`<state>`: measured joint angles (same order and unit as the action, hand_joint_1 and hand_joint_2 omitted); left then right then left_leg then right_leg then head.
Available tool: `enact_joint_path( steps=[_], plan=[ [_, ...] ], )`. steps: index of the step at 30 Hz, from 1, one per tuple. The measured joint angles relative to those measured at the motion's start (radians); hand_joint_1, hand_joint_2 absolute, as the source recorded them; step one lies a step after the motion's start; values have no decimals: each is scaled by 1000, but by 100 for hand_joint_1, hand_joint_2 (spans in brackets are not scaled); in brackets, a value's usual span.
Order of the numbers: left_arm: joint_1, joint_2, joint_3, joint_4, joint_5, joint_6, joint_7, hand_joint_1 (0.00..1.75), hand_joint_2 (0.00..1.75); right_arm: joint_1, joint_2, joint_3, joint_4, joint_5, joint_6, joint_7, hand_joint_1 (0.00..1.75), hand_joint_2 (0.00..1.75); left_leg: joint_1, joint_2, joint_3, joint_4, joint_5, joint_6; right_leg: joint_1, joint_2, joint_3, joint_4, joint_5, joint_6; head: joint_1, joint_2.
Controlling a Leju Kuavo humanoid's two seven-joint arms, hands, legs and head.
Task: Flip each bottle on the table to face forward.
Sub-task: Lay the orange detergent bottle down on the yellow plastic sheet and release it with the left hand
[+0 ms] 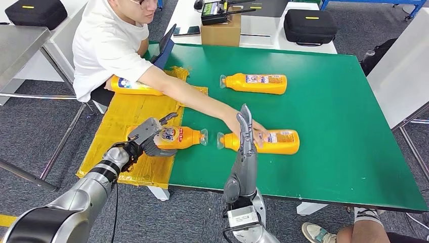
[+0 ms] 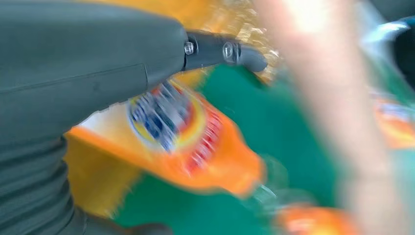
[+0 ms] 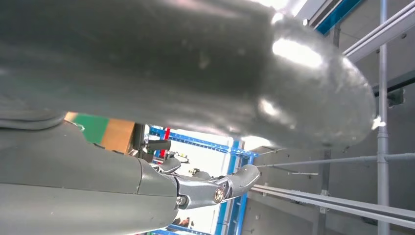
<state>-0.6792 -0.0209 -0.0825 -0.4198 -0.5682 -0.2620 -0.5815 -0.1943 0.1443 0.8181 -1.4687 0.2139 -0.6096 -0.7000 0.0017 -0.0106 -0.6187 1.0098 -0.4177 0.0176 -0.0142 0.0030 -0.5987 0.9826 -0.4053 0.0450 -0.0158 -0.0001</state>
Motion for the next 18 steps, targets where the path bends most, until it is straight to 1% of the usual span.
enact_joint_path(
  steps=[2, 3, 6, 8, 10, 12, 14, 15, 18],
  plan=[
    [25, -9, 23, -44, 76, -23, -56, 0, 175, -4, -3, 3, 2, 2, -6, 0, 0, 0, 0, 0, 0, 0, 0, 0, 0, 0, -1, 0, 0, 0, 0, 0],
    [41, -19, 37, -85, 128, -32, -68, 0, 175, -5, -5, 3, 2, 7, -12, 0, 0, 0, 0, 0, -1, 0, 0, 0, 0, 0, -1, 0, 0, 0, 0, 0],
    [99, -57, 79, -257, 313, -51, -47, 0, 175, -4, -10, 3, 2, 27, -33, 0, 0, 0, 0, 0, -2, 0, 0, 0, 0, 0, -2, 0, 0, 0, 0, 0],
    [127, -79, 97, -354, 383, -48, -29, 0, 175, -4, -13, 3, 2, 34, -43, 0, 0, 0, 0, 0, -3, 0, 0, 0, 0, 0, -3, 0, 0, 0, 0, 0],
    [151, -98, 112, -431, 430, -38, -14, 0, 175, -2, -14, 3, 1, 44, -54, 0, 0, 87, 0, 0, -4, 0, 0, 0, 0, 0, -4, 0, 0, 0, 0, 0],
    [180, -121, 131, -520, 527, -7, 11, 0, 175, 4, -15, 2, -1, 71, -70, 0, 0, 175, 0, 1, -4, 0, 0, 0, 0, 0, -4, 0, 0, 0, 0, 0],
    [209, -142, 146, -613, 660, 38, 39, 0, 175, 14, -18, -3, -3, 117, -71, 7, 0, 175, 0, 1, -4, 0, 0, 0, 0, 0, -4, 0, 0, 0, 0, 0],
    [227, -149, 151, -664, 725, 59, 48, 0, 175, 23, -21, -9, 1, 156, -52, 26, 0, 175, 0, 1, -4, 0, -1, 0, 0, 0, -4, 0, 0, 0, 0, 0],
    [311, -151, 160, -828, 847, 102, 51, 0, 175, 61, -32, -57, 45, 310, 49, 107, 0, 175, 0, 1, -4, 0, -1, -1, 0, 0, -4, 0, -1, 0, 0, 0]
  ],
)
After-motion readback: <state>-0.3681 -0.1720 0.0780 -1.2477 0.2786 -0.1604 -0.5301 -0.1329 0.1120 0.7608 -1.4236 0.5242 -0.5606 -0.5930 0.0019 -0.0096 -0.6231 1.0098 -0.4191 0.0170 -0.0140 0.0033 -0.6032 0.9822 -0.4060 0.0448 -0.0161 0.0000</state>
